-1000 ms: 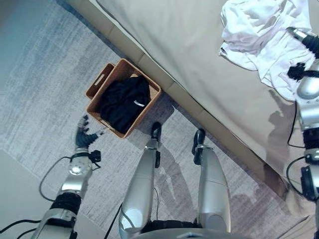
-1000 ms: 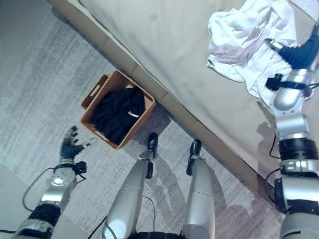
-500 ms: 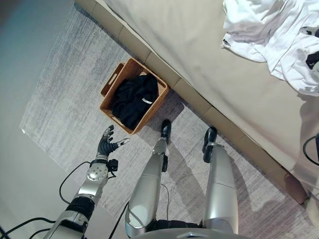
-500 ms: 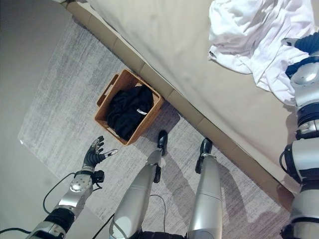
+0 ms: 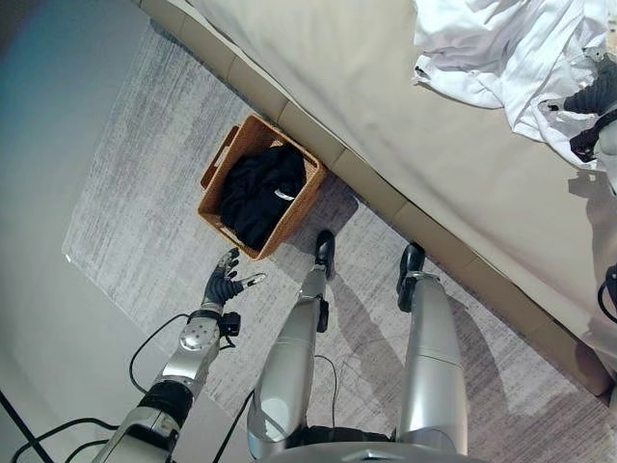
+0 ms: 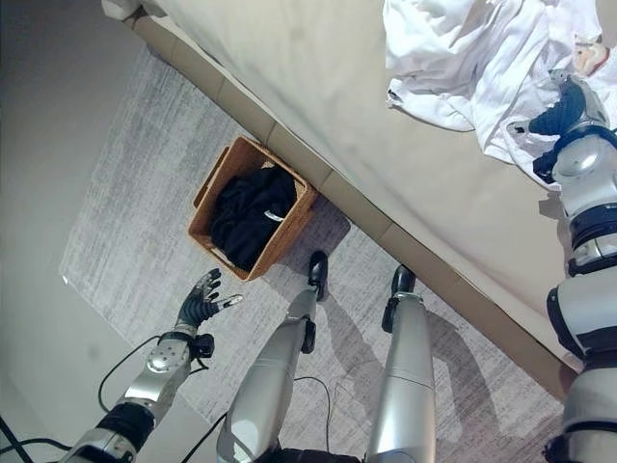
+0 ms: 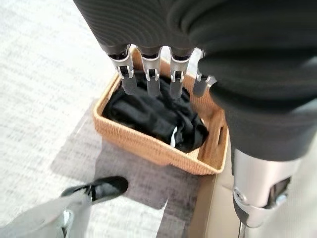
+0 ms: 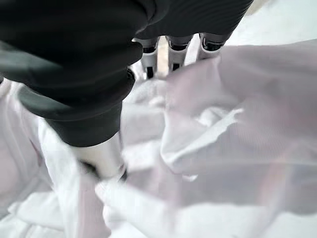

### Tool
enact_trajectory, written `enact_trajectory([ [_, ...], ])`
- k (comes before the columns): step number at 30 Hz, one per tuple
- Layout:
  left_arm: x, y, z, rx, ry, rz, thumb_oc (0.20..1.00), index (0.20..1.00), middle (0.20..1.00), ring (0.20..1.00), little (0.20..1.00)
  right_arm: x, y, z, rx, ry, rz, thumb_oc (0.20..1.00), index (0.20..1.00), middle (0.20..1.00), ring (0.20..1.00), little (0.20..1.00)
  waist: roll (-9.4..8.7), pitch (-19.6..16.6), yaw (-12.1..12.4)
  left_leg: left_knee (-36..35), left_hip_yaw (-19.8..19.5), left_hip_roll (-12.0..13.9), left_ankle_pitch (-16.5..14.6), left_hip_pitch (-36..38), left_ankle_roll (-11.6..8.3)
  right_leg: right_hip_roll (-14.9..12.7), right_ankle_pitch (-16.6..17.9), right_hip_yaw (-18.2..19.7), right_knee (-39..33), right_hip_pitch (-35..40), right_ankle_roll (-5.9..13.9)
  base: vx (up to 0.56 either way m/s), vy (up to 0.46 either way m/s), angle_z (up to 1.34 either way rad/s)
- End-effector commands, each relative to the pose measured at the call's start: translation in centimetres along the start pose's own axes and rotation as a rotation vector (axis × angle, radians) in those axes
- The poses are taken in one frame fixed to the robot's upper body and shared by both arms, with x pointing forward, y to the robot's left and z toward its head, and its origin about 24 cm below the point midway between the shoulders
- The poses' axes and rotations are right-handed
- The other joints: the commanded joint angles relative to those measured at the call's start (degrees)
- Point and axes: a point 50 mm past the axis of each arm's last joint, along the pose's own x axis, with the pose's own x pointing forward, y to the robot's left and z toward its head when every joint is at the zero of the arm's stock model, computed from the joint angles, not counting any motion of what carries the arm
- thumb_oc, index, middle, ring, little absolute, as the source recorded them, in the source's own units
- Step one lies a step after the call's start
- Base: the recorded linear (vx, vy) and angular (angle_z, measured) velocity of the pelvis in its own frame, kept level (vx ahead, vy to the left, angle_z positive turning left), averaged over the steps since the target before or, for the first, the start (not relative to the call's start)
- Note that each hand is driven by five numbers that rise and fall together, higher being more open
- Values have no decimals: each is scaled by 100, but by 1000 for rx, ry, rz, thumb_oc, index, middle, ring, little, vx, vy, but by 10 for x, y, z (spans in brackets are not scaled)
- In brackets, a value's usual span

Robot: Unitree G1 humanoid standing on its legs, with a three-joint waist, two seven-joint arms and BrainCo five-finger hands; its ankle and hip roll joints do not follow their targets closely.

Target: Pick up clothes into the bucket

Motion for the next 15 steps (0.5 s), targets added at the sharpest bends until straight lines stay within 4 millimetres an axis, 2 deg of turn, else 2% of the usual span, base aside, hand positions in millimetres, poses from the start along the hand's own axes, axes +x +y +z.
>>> enact_trajectory([
  [1,4,7,0,-21,6,24,1000,1000,1000,1000,1000,-2,8,4,-29,-51,109,200,200,200,200,200,-4,-29,-150,170,-88,-81,-299,15,26,31,55,-1,-537,403,291,0,0,0],
  [3,6,5,1,-23,7,23,1000,1000,1000,1000,1000,-2,10,14,7,-101,108,200,200,200,200,200,-36,-29,-165,173,-83,-70,-296,24,22,52,99,0,-575,424,291,-51,11,2],
  [4,6,6,2,-18,3,23,1000,1000,1000,1000,1000,-2,10,18,17,-126,105,200,200,200,200,200,-14,-26,-145,174,-81,-28,-156,-65,30,95,321,-38,-672,369,264,0,0,0],
  [5,6,6,1,-16,7,22,1000,1000,1000,1000,1000,-3,11,21,21,-142,108,200,200,200,200,200,-63,-29,-185,182,-85,-64,-305,53,16,64,123,4,-615,467,296,-102,27,2],
  [6,7,7,2,-14,1,25,1000,1000,1000,1000,1000,-3,9,26,32,-169,100,200,200,200,200,200,-47,-26,-166,191,-79,-23,-164,-37,21,106,344,-29,-715,419,266,0,0,0],
  [9,7,8,4,-10,-6,24,1000,1000,1000,1000,1000,-6,5,41,66,-249,73,200,200,200,200,200,-113,-26,-213,227,-63,-17,-188,32,0,139,403,-34,-837,569,269,-57,19,-3],
  [15,7,16,8,5,-28,43,1000,1000,1000,1000,1000,-12,-6,49,85,-323,15,200,200,200,200,200,-236,-27,-298,270,-64,-5,-251,343,-22,171,505,-46,-1057,1011,273,-23,25,3],
])
